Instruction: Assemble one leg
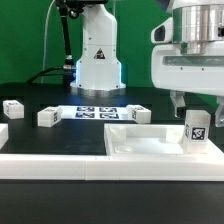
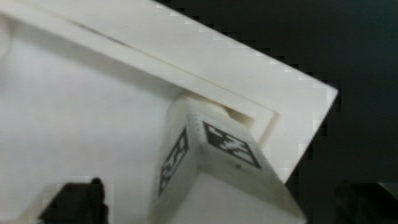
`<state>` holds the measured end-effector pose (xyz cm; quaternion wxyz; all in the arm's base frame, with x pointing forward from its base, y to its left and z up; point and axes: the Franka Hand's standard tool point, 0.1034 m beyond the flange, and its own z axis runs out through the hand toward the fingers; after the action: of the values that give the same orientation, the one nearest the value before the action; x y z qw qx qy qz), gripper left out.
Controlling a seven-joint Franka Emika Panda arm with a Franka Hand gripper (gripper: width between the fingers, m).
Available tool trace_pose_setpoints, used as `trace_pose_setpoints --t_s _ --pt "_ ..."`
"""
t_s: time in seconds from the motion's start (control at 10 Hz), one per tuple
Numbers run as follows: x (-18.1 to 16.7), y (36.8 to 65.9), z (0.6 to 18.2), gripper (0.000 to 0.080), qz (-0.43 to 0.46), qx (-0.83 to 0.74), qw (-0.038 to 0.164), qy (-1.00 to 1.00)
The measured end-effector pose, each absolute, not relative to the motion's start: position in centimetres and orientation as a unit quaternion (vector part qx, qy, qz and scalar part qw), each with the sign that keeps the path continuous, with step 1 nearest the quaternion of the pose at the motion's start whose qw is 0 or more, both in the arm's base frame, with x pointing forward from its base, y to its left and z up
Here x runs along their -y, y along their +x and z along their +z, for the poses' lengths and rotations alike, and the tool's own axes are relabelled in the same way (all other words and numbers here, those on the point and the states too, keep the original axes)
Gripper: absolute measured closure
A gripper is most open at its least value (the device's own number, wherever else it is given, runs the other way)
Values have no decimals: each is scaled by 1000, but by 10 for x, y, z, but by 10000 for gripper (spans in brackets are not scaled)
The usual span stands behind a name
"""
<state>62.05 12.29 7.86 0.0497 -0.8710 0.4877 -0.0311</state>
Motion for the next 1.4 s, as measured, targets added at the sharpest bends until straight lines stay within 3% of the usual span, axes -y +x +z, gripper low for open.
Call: trace_pose_setpoints --t_s 0.5,1.0,1.3,1.4 --pt "-120 623 79 151 -39 -248 39 -967" --pt "-119 623 78 151 -54 -26 -6 -998" --pt "-116 624 78 151 -54 -8 -8 -998" --pt "-116 624 78 239 -54 -8 -8 -998"
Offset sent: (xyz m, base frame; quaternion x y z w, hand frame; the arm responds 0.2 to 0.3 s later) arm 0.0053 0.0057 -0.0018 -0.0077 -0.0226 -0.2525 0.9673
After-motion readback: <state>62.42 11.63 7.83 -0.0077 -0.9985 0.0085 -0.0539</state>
